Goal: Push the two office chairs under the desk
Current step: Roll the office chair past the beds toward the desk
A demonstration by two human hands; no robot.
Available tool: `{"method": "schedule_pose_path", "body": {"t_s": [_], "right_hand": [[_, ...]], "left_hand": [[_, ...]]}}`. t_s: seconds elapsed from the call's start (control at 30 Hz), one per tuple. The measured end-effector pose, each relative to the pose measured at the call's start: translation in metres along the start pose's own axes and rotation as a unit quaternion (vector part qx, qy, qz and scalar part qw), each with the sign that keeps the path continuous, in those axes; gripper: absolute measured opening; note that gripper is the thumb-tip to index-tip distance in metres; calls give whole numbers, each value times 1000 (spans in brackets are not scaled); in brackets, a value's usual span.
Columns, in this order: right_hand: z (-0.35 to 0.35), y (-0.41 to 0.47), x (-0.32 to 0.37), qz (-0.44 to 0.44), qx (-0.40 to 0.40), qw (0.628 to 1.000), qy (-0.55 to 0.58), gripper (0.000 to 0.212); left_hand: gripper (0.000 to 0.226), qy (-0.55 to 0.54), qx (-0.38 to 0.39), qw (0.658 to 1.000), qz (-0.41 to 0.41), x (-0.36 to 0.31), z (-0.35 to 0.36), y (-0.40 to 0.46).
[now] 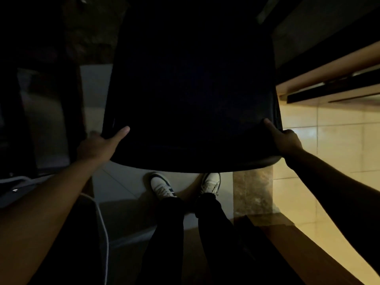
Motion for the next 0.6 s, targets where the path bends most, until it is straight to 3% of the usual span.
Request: {"method": "schedule_pose_path", "body": {"t_s": [0.33, 0.6], "right_hand": [[-119, -110, 172, -69, -135, 988, -27, 74], [-194, -143, 312, -127, -192, 973, 38, 49]], "left_hand": [[100, -34, -124, 988, 80, -127, -173, -69], [77, -120, -220, 963, 98, -258, -295, -103]]}}
Point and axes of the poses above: each hand's wrist, its own y-axis towards the middle knuckle, its own z-axis out of the palm, x = y × z, the point moved 4 cm from there along y, towards the middle knuckle, and after that the axes turned 4 degrees about x, right-handed, at the moved point
